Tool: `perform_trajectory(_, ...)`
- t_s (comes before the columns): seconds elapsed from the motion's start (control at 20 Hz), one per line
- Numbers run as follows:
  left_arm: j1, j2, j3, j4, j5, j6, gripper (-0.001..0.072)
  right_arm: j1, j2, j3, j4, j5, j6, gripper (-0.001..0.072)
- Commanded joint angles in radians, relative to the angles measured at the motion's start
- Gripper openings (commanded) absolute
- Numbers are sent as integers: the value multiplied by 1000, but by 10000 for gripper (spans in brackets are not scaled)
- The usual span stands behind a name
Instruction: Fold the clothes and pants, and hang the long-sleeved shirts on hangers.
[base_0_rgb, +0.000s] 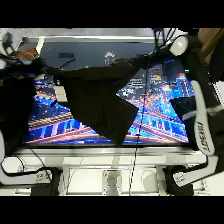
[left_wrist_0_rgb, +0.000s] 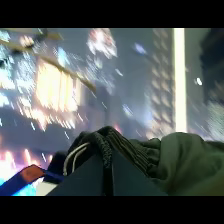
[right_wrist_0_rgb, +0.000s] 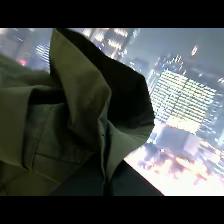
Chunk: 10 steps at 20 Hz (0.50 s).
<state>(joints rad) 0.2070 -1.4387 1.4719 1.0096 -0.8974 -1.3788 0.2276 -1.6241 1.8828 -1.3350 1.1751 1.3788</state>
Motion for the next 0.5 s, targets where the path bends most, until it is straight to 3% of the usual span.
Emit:
perform_trajectory(0.0,-54,-123,-5,1,228,76,11,-15,-117,-2,43,-55,-39,1)
perform_trajectory(0.05,-56,-120,-4,1,228,119,11,-15,-113,3,41,-21,-47,0)
perform_trajectory(0.2,-29,-61,-4,12,122,132,11,13,-47,32,40,182,-117,-1)
perform_trajectory(0.35,2,11,-4,146,-162,130,11,87,62,-3,38,443,-115,-1)
perform_trajectory(0.45,4,34,-11,283,-343,111,11,168,156,-144,45,480,-64,-1)
